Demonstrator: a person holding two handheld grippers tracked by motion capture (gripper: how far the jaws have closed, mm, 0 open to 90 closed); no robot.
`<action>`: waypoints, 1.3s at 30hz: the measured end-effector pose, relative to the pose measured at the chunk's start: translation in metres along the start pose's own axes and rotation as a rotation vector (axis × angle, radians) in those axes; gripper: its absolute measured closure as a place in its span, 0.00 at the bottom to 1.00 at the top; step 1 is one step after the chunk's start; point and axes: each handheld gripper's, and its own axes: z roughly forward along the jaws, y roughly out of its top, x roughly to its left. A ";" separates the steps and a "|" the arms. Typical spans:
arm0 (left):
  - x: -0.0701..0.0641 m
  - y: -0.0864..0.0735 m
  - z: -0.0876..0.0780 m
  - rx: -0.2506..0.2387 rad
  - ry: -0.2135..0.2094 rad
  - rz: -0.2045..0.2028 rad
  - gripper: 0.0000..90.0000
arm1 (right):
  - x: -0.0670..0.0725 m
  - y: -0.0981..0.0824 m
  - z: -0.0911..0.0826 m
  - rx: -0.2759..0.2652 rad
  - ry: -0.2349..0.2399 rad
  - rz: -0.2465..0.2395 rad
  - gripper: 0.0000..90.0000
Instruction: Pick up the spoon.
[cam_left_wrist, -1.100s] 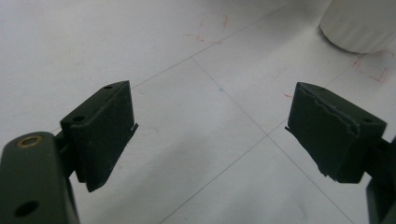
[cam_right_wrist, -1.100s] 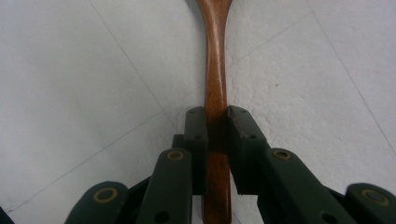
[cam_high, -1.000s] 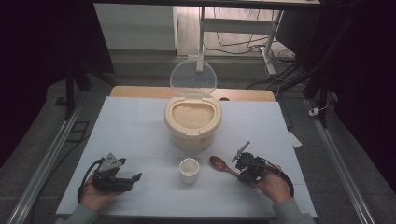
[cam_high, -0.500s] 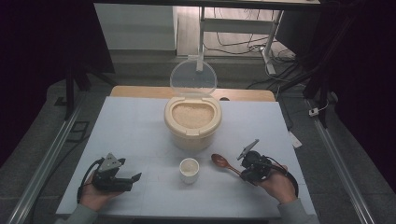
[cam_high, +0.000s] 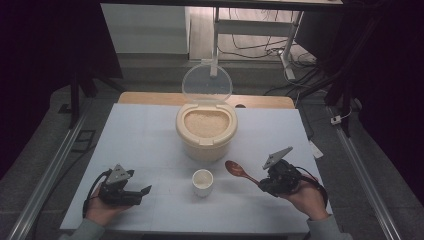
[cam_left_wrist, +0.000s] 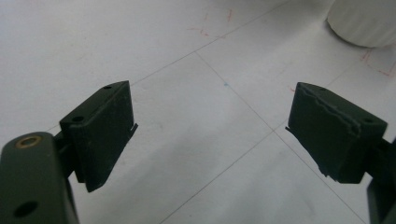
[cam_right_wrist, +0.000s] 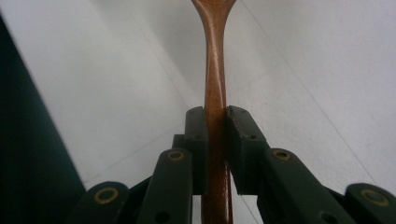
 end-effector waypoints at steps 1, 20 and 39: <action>0.000 0.000 0.000 0.000 0.003 -0.001 0.16 | 0.001 0.000 -0.002 -0.013 0.008 -0.004 0.87; 0.000 0.001 0.001 0.004 -0.003 -0.002 0.16 | 0.026 0.034 -0.007 -0.117 0.004 -0.156 0.87; -0.001 0.002 0.003 0.008 -0.006 -0.002 0.16 | 0.047 0.077 0.007 -0.101 0.030 -0.296 0.87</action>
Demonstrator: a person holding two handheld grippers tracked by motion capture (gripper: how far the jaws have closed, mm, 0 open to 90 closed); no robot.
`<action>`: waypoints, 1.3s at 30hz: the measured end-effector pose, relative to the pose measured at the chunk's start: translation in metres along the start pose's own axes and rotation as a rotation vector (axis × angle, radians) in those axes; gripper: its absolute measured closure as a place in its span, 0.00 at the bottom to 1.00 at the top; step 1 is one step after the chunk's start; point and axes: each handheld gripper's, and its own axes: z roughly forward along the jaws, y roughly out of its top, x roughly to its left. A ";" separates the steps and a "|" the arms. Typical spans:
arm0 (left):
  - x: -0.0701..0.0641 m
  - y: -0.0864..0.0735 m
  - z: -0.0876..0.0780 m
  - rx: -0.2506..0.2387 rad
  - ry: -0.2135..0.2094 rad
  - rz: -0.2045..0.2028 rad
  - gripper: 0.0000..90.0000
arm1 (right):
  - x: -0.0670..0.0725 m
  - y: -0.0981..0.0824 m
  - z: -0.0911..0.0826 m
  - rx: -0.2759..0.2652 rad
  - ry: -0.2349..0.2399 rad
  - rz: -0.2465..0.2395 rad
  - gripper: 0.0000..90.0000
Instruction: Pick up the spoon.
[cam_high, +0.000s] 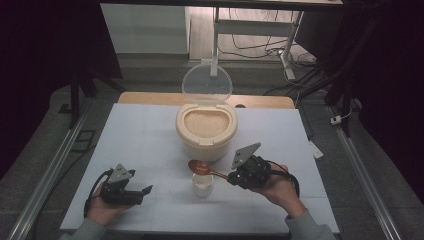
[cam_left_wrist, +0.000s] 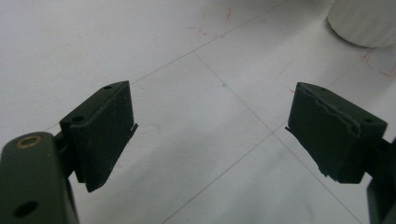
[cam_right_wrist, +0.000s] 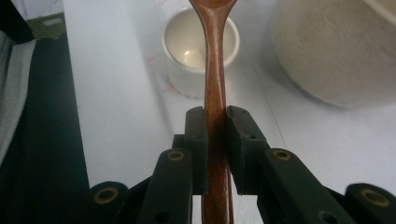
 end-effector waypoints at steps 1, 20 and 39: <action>0.000 0.000 0.000 -0.001 -0.001 0.000 0.16 | 0.001 0.002 0.001 -0.002 0.002 -0.005 0.87; -0.014 0.029 -0.017 -0.059 -0.066 0.066 0.19 | 0.004 0.013 0.010 -0.003 0.005 -0.041 0.87; -0.064 0.110 -0.024 -0.083 -0.158 0.260 0.20 | 0.007 0.016 0.014 0.004 -0.005 -0.062 0.87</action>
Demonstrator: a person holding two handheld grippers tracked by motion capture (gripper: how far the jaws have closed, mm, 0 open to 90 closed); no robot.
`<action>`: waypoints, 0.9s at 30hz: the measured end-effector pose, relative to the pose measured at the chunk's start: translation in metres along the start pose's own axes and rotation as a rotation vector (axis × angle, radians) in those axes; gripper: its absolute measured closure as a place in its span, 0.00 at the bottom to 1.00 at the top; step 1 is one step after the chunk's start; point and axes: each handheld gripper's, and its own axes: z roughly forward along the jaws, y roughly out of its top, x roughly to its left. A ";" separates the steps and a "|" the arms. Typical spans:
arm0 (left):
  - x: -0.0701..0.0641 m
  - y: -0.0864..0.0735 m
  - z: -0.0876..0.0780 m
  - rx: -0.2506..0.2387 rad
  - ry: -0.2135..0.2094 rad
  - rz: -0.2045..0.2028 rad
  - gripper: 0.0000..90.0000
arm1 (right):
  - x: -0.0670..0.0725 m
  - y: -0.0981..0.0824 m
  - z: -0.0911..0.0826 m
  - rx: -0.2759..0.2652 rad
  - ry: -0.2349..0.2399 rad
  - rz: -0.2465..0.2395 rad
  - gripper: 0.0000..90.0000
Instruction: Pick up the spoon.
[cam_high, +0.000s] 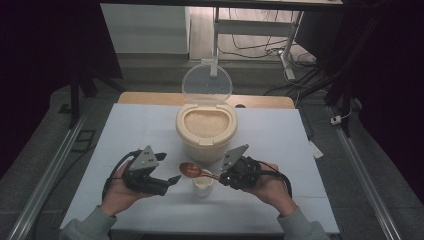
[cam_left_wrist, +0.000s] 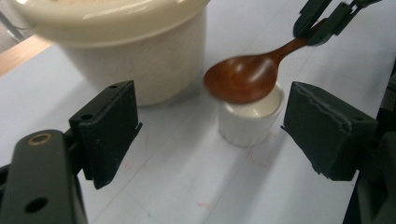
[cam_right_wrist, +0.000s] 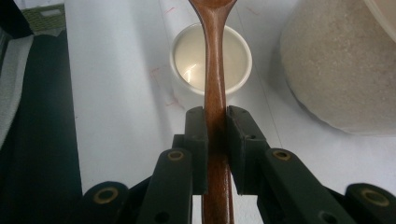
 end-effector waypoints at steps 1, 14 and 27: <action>-0.001 0.003 0.003 0.004 -0.008 0.006 0.20 | 0.000 0.000 0.000 -0.002 0.004 0.001 0.87; -0.024 0.038 0.038 0.128 -0.095 0.157 0.27 | 0.003 0.004 0.003 0.002 0.005 -0.027 0.87; -0.033 0.046 0.056 0.236 -0.160 0.244 0.47 | 0.012 0.013 0.009 0.014 0.013 -0.102 0.87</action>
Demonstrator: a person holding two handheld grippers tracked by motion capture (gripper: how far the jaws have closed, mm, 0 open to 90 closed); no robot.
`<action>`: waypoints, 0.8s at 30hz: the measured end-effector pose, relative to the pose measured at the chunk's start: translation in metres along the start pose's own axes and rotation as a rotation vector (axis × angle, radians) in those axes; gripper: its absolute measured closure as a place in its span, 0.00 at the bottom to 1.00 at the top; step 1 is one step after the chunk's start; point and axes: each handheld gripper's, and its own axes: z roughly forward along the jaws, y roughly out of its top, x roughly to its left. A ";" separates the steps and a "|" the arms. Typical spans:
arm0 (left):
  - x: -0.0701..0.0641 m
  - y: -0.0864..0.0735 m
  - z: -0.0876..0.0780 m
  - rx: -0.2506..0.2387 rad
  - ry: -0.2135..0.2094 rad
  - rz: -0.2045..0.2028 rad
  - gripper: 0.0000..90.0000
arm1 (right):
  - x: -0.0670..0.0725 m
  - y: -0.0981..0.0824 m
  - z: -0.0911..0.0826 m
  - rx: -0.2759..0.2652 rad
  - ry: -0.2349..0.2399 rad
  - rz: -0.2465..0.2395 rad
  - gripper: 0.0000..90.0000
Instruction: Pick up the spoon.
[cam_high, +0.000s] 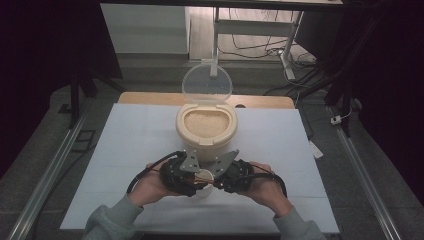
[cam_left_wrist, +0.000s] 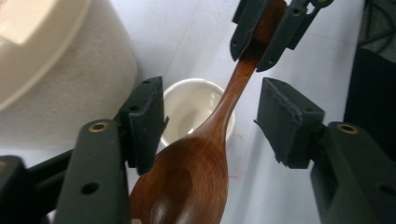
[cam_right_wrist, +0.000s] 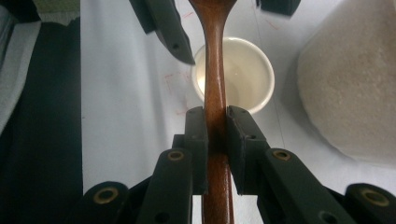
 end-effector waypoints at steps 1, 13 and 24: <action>0.000 0.000 0.001 0.008 -0.009 0.004 0.48 | 0.001 0.001 0.001 0.000 0.004 -0.010 0.87; -0.005 0.000 0.013 0.123 -0.074 0.060 0.76 | 0.011 0.011 0.004 0.019 0.016 -0.102 0.87; -0.004 -0.004 0.015 0.103 -0.098 0.067 0.89 | 0.009 0.007 0.002 -0.030 -0.032 -0.104 0.76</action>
